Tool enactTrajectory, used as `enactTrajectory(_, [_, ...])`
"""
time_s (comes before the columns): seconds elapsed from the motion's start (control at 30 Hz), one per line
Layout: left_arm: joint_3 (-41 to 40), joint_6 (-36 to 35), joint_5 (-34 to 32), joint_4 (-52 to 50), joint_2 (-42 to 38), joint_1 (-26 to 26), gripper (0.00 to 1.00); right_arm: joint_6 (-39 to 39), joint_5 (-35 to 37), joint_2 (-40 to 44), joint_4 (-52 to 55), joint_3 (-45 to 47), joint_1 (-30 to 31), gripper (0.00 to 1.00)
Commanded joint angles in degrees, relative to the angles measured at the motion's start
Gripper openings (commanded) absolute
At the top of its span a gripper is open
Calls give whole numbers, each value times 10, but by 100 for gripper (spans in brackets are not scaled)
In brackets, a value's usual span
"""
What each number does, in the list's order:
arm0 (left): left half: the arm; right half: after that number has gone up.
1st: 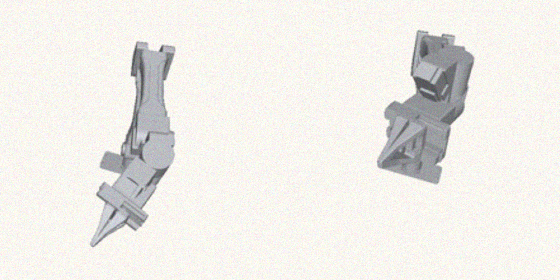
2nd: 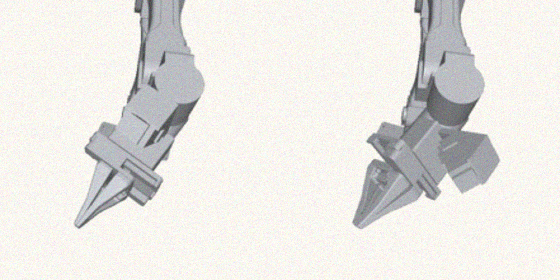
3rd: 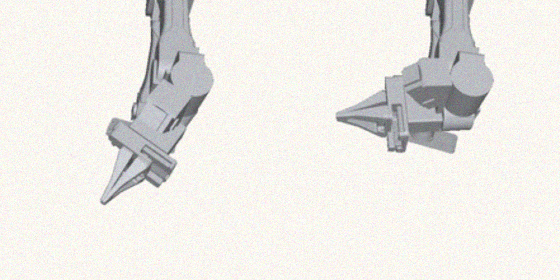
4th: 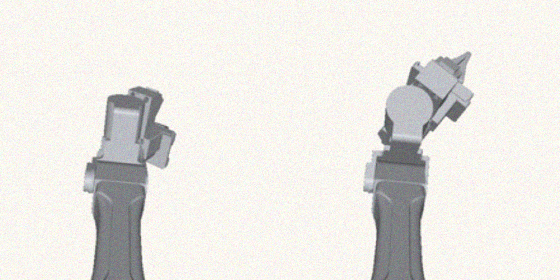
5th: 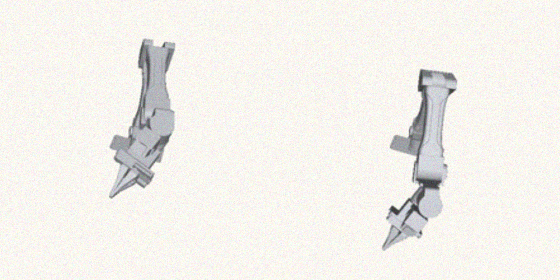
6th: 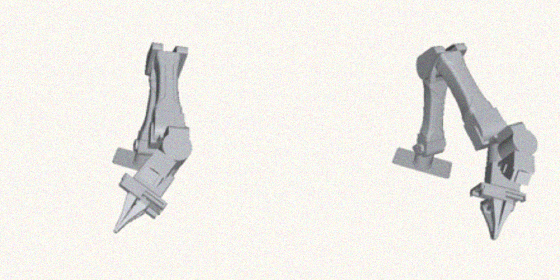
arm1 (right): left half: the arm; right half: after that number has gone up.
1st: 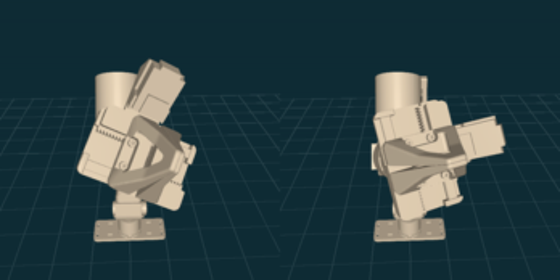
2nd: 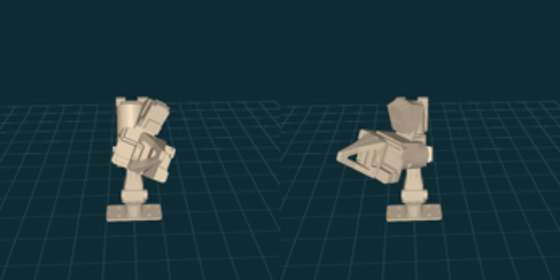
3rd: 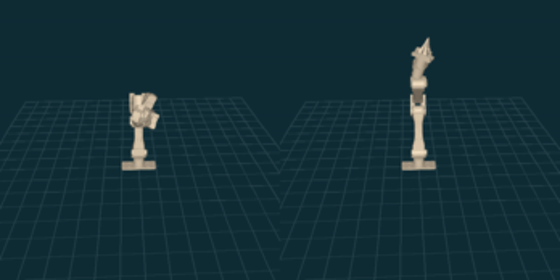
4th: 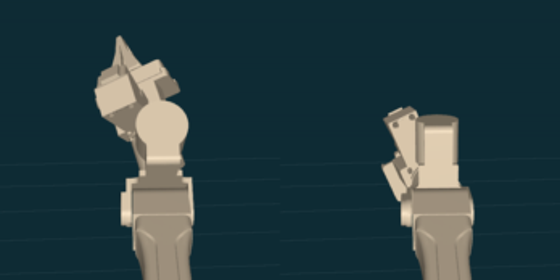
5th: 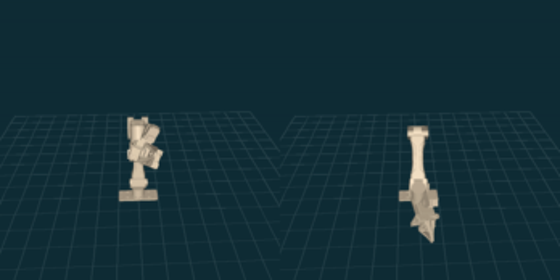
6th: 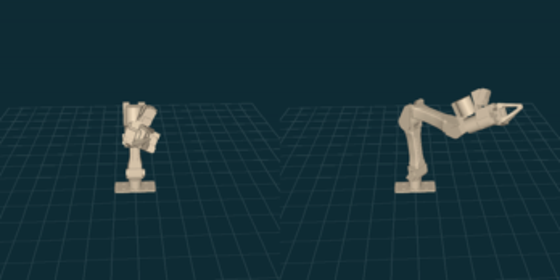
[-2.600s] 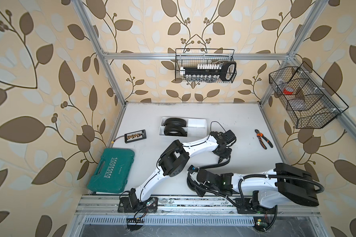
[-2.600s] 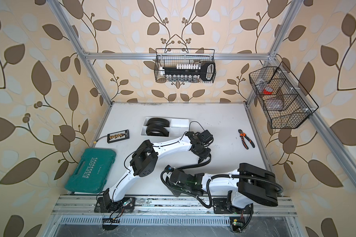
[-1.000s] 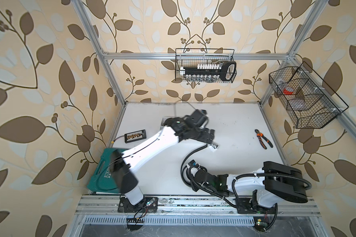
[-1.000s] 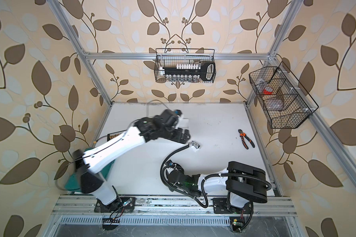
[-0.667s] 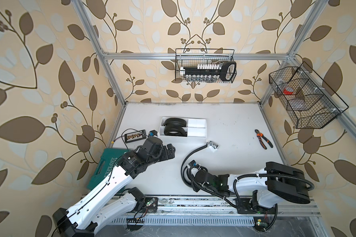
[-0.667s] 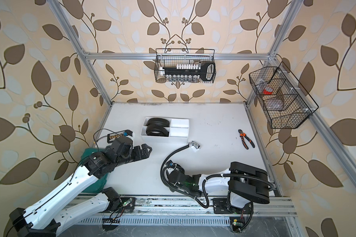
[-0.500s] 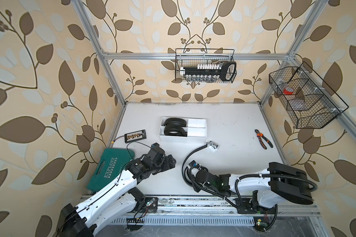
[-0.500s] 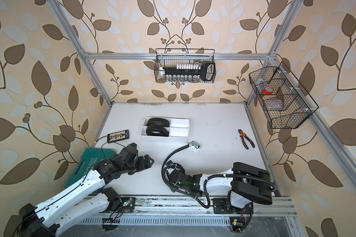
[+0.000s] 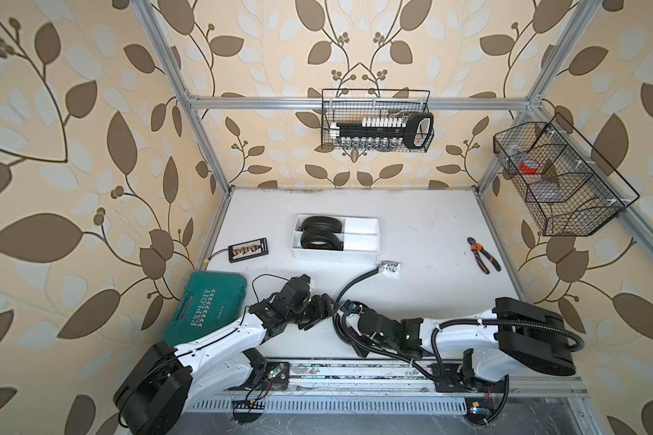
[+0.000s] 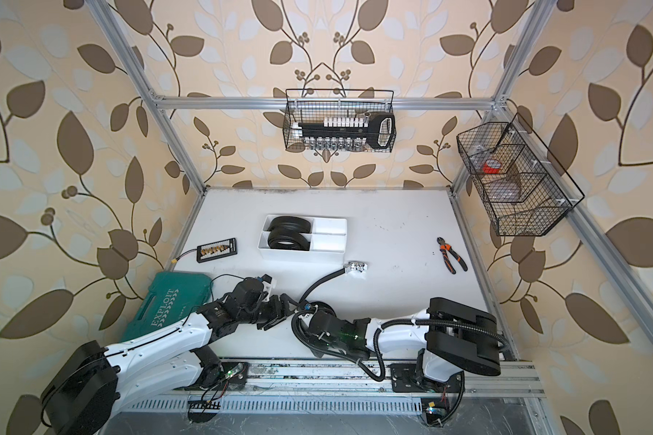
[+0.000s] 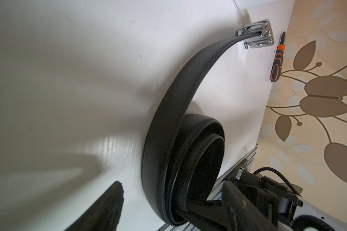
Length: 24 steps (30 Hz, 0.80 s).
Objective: Place the belts into the storage roll
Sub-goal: Roll the belt at the center of the board.
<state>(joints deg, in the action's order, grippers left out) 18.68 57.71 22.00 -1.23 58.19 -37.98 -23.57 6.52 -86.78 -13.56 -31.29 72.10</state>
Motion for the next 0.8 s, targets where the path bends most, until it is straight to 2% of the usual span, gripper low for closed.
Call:
enactTrajectory(0.0, [7,-19,29,47,31,-13,70,12,-36,-15,-12,-8,-4,0])
enactTrajectory(0.17, [-4,-34,37,63,60,-17,64,6,-48,-18,-26,-3,-17,0])
enactTrajectory(0.23, [-3,-45,39,60,67,-18,55,3,-55,-16,-29,1,-25,0])
enactTrajectory(0.3, [-1,-56,44,59,77,-19,52,3,-60,-12,-35,7,-32,0])
enactTrajectory(0.53, [31,-83,44,58,156,-38,51,29,-116,-14,-46,7,-35,0])
enactTrajectory(0.77, [47,-102,16,49,197,-51,34,28,-133,-20,-52,13,-37,0])
